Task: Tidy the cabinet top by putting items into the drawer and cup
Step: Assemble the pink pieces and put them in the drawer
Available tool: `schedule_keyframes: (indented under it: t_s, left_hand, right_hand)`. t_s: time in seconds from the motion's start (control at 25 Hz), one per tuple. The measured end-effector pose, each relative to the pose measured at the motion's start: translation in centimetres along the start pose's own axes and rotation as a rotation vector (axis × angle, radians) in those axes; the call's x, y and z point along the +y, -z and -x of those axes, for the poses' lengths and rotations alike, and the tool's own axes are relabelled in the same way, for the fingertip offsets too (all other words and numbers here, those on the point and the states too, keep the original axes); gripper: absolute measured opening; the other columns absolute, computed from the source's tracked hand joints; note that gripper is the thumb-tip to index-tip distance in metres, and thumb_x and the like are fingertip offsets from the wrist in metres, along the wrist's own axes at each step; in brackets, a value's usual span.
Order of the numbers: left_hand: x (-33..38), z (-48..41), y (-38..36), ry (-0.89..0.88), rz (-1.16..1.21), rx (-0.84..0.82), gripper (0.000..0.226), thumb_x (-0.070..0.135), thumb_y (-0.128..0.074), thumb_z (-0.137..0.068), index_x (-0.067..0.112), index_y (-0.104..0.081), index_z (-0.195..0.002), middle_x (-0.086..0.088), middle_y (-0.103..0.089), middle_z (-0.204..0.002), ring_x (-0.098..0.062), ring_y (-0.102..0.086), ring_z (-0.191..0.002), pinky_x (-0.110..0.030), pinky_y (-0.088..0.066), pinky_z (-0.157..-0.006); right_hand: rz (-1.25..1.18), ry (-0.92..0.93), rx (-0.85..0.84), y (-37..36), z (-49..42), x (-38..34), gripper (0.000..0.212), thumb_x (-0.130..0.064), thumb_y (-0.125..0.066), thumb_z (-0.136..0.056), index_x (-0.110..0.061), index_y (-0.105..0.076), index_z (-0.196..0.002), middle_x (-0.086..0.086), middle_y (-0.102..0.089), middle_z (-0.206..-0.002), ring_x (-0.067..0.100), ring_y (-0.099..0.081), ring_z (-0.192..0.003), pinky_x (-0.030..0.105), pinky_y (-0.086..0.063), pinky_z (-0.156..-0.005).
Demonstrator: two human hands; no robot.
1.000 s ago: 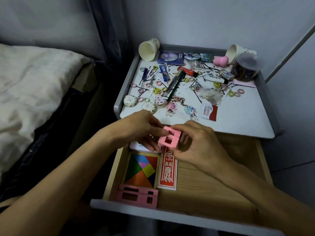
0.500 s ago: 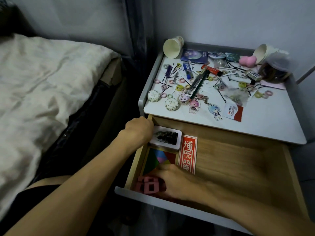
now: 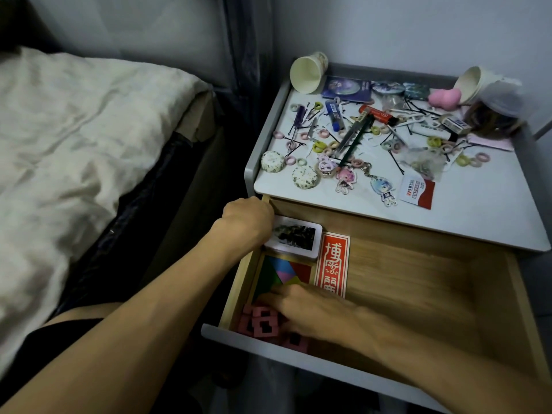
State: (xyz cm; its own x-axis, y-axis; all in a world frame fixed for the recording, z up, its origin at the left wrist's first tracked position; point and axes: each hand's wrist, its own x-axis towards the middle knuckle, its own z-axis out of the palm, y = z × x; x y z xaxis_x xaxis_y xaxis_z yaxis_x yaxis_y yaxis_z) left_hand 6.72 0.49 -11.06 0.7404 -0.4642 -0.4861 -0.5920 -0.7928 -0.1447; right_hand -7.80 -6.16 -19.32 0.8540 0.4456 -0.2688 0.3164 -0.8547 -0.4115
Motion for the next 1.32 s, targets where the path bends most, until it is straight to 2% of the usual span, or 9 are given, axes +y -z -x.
schedule_keyframes:
  t_s: [0.16, 0.32, 0.48, 0.76, 0.92, 1.08, 1.2, 1.32]
  left_hand:
    - [0.0, -0.2, 0.0, 0.007, -0.018, 0.004, 0.024, 0.006, -0.052, -0.093, 0.005, -0.06, -0.115, -0.006, -0.05, -0.083, -0.026, -0.06, -0.086, -0.031, -0.045, -0.065]
    - [0.1, -0.1, 0.0, 0.008, -0.021, 0.01, 0.027, 0.007, -0.051, -0.093, 0.006, -0.059, -0.118, -0.011, -0.059, -0.103, -0.029, -0.063, -0.1, -0.033, -0.045, -0.066]
    - [0.0, 0.0, 0.1, -0.002, -0.032, 0.02, 0.029, 0.006, -0.05, -0.094, 0.005, -0.058, -0.121, -0.013, -0.061, -0.115, -0.031, -0.063, -0.104, -0.034, -0.044, -0.068]
    - [0.0, -0.1, 0.0, 0.0, -0.053, 0.035, 0.031, 0.01, -0.05, -0.095, 0.005, -0.056, -0.125, -0.011, -0.058, -0.117, -0.03, -0.061, -0.105, -0.034, -0.043, -0.068]
    - [0.2, -0.4, 0.0, 0.012, -0.051, 0.013, 0.028, 0.014, -0.054, -0.095, 0.007, -0.058, -0.122, -0.008, -0.057, -0.105, -0.027, -0.061, -0.098, -0.032, -0.043, -0.068]
    - [0.2, -0.7, -0.1, 0.013, -0.03, 0.007, 0.029, 0.015, -0.056, -0.095, 0.007, -0.058, -0.123, -0.009, -0.059, -0.116, -0.028, -0.06, -0.108, -0.033, -0.043, -0.071]
    - [0.3, -0.6, 0.0, 0.022, -0.025, 0.005, 0.028, 0.013, -0.056, -0.095, 0.007, -0.058, -0.122, -0.008, -0.056, -0.108, -0.027, -0.061, -0.107, -0.032, -0.044, -0.072]
    - [0.4, -0.3, 0.1, 0.026, -0.039, 0.01, 0.027, 0.01, -0.053, -0.095, 0.006, -0.058, -0.122, -0.009, -0.058, -0.117, -0.027, -0.06, -0.109, -0.032, -0.043, -0.072]
  right_hand:
    - [0.041, 0.012, -0.029, -0.1, 0.0, 0.7, 0.053, -0.011, -0.063, -0.09, -0.014, -0.043, -0.139, 0.01, -0.053, -0.126, 0.024, -0.06, -0.105, 0.036, -0.055, -0.085]
    - [0.05, 0.06, 0.015, -0.1, 0.1, 0.6, 0.047, -0.007, -0.056, -0.093, -0.014, -0.046, -0.138, 0.01, -0.054, -0.125, 0.025, -0.06, -0.106, 0.036, -0.055, -0.086]
    - [0.114, 0.066, 0.098, -0.4, -0.2, -0.1, 0.041, -0.009, -0.059, -0.091, -0.014, -0.054, -0.131, 0.008, -0.057, -0.115, 0.025, -0.063, -0.098, 0.037, -0.056, -0.081]
    - [-0.013, 0.015, 0.098, -0.2, -0.3, 0.3, 0.041, -0.013, -0.061, -0.09, -0.017, -0.055, -0.131, 0.005, -0.057, -0.12, 0.023, -0.06, -0.106, 0.036, -0.054, -0.087]
    - [-0.06, 0.036, 0.142, -0.6, -0.8, 0.2, 0.032, -0.016, -0.06, -0.092, -0.015, -0.06, -0.124, 0.004, -0.06, -0.116, 0.02, -0.061, -0.105, 0.033, -0.053, -0.087]
    - [-0.132, 0.047, 0.192, -0.9, -1.4, 0.1, 0.028, -0.012, -0.063, -0.089, -0.011, -0.064, -0.117, 0.004, -0.061, -0.108, 0.019, -0.061, -0.097, 0.032, -0.051, -0.084]
    - [-0.223, 0.003, 0.159, -0.7, -1.3, 0.1, 0.029, -0.022, -0.066, -0.089, -0.011, -0.065, -0.115, 0.005, -0.059, -0.107, 0.018, -0.058, -0.096, 0.034, -0.05, -0.084]
    - [-0.261, -0.04, 0.147, -0.5, -1.1, 0.3, 0.034, -0.026, -0.067, -0.088, -0.014, -0.064, -0.119, 0.003, -0.059, -0.113, 0.017, -0.057, -0.102, 0.031, -0.049, -0.089]
